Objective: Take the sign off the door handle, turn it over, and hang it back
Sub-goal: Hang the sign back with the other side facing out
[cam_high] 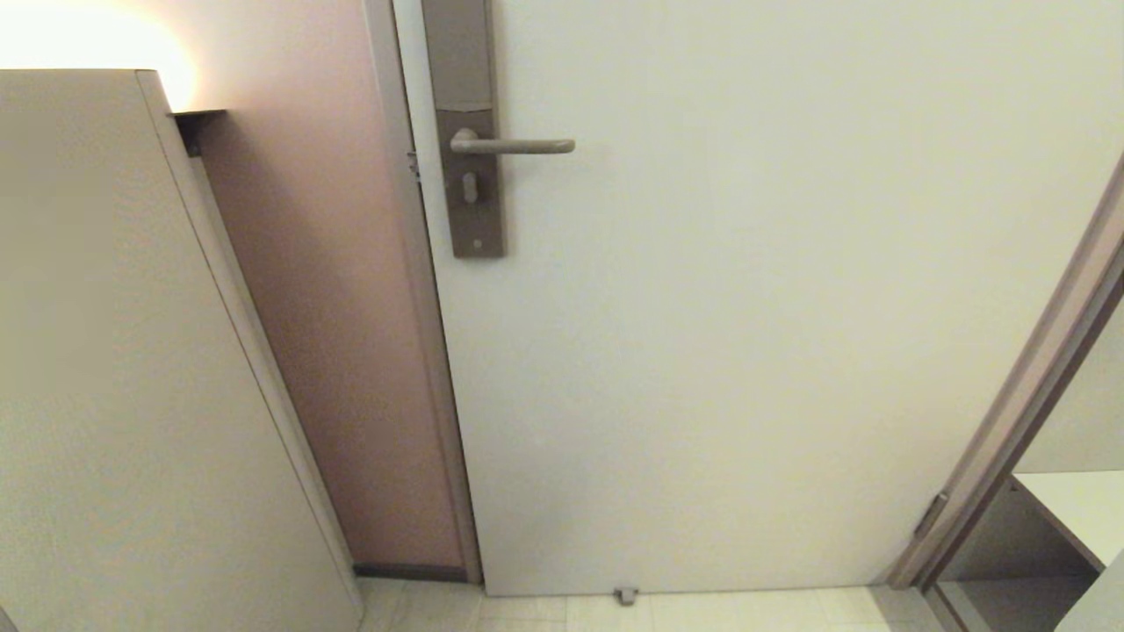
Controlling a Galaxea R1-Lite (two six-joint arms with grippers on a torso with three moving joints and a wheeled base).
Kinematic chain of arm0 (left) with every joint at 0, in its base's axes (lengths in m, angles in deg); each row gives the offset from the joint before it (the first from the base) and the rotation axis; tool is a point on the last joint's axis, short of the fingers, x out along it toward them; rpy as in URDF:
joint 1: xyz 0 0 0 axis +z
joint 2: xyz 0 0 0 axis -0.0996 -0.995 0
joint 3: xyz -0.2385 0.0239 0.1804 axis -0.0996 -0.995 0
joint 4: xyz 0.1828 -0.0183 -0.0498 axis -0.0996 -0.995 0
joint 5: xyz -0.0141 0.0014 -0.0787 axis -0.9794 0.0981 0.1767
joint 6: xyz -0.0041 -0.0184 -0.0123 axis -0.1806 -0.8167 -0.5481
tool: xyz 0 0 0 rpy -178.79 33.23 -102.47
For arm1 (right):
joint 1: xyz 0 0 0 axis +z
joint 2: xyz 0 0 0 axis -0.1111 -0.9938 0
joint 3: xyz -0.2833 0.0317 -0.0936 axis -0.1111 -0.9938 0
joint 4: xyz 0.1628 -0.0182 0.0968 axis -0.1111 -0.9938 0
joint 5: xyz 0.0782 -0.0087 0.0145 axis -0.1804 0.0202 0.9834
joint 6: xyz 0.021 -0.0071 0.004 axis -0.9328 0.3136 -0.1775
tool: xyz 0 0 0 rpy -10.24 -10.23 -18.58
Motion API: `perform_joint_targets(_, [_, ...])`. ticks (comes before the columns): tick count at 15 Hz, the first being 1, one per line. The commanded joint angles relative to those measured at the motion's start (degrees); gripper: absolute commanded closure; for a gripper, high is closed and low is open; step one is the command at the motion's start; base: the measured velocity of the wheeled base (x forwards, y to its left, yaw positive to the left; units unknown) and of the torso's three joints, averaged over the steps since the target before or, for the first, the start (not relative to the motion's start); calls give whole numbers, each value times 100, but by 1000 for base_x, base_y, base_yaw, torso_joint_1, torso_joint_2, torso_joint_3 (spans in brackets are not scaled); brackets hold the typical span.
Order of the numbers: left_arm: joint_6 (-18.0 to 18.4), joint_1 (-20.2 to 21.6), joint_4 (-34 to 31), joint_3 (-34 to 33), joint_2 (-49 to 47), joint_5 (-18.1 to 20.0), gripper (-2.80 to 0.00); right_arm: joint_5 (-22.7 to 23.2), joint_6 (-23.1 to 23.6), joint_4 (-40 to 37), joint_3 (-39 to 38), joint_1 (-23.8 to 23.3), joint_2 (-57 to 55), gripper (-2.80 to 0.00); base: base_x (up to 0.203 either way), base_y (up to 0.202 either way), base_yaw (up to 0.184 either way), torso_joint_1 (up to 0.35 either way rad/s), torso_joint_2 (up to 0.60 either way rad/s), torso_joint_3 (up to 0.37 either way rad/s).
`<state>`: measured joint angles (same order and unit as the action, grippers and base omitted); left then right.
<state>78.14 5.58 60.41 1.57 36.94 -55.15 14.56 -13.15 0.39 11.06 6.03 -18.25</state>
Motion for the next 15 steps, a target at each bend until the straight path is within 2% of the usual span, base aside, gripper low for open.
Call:
perform_joint_targets(1, [4,5,0,0,2,-4,0,8,-5,6,-1,0,7,0,0,0,0,0,0,0])
perform_joint_targets(15, [-4,5,0,0,2,-4,0,-1,-8,6,-1,0,7,0,0,0,0,0,0,0])
